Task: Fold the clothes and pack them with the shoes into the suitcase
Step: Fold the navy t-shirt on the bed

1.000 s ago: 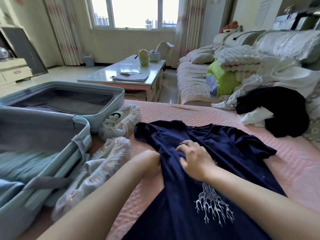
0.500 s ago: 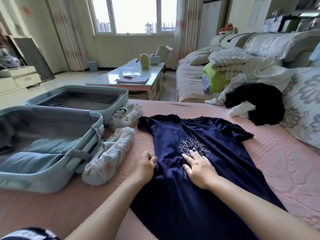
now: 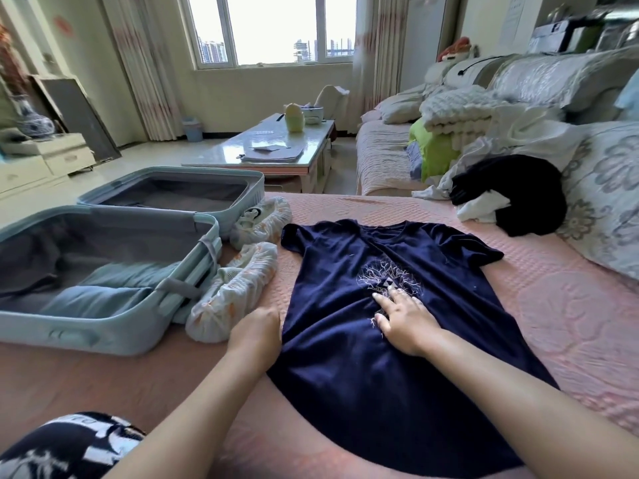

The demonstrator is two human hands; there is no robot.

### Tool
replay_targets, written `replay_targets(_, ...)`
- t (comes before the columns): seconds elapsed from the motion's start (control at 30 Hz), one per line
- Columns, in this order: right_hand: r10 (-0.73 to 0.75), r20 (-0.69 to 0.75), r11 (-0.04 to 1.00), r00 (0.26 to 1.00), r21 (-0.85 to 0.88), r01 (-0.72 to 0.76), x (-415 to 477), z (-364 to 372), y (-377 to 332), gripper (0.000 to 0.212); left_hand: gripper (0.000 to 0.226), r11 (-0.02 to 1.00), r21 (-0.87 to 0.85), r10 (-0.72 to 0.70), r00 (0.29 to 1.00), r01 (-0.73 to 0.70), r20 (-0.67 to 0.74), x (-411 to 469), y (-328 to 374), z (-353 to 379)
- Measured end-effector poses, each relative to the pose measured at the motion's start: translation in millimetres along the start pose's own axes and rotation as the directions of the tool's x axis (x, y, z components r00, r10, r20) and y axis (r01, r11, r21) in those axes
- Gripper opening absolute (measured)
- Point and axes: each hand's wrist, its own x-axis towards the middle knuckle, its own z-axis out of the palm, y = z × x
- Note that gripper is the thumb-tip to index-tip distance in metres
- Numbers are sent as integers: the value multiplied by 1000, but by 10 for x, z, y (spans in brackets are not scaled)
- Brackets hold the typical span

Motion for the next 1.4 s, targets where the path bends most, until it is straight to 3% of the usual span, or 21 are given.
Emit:
replay_targets(0.07,-68,-11,997,998,-23,68,-141,-34,48,60,14,948,-145,243,940,-282,-241,-10,143,1)
replay_targets(0.1,-120,-14,992,993,-44,119,-217,-52,77,61,17,883,-183,370,881,-432,-295,-49,231,-33)
replay_targets(0.13,-176,-9,982,984,-66,175,-314,-75,116,62,22,817,-203,488,834,-540,-257,-115,323,-52)
replay_targets(0.2,-269,17,960,963,-80,270,-542,-116,201,66,50,771,-227,615,788,-595,28,-288,475,31)
replay_targets(0.27,-337,61,938,940,-70,340,-779,-126,283,74,97,823,-150,561,744,-548,363,-431,541,158)
replay_targets(0.3,-366,101,925,925,-69,374,-899,-124,319,81,114,825,-93,535,716,-557,450,-464,556,198)
replay_targets(0.37,-411,185,900,893,-74,430,-1129,-99,384,101,126,806,-48,538,697,-590,475,-481,575,186)
replay_targets(0.43,-443,207,880,873,-87,467,-1303,-58,441,116,114,804,-57,548,701,-592,456,-452,563,158)
replay_targets(0.5,-444,147,885,884,-83,459,-1391,-16,499,116,88,798,-104,583,716,-594,385,-398,534,171)
replay_targets(0.57,-434,78,899,898,-35,437,-1416,14,529,104,54,737,-176,675,699,-653,235,-346,507,230)
replay_targets(0.63,-444,26,896,896,15,444,-1408,31,529,80,30,657,-171,745,668,-734,-8,-317,494,263)
replay_targets(0.7,-450,-19,889,893,83,450,-1389,14,512,52,30,634,-159,746,653,-757,-132,-289,525,229)
replay_targets(0.77,-454,-42,882,890,118,456,-1361,-53,495,29,32,645,-152,748,659,-749,-75,-284,584,157)
replay_targets(0.83,-461,-25,882,887,98,461,-1334,-146,517,24,47,629,-153,773,634,-762,24,-319,633,133)
replay_targets(0.93,-413,57,911,909,43,411,-1330,-293,651,63,74,588,-53,801,573,-807,171,-399,718,166)
replay_targets(1.0,-368,154,926,917,-29,377,-1365,-348,742,101,60,566,-64,817,548,-822,181,-387,767,213)
replay_targets(1.07,-359,230,919,904,-79,385,-1423,-339,751,124,35,539,-156,842,525,-827,126,-351,795,251)
replay_targets(1.17,-356,298,906,886,-120,405,-1523,-211,661,137,18,599,-253,789,614,-760,23,-318,830,224)
replay_targets(1.23,-346,261,913,901,-126,387,-1539,-165,636,126,16,639,-287,724,684,-714,-89,-267,843,143)
replay_targets(1.33,-323,87,946,942,-3,325,-1429,-335,679,70,23,722,-216,646,752,-658,-133,-85,869,-45)
replay_targets(1.4,-256,5,956,967,-143,254,-1283,-547,729,37,26,765,-161,610,782,-623,-127,89,888,-154)
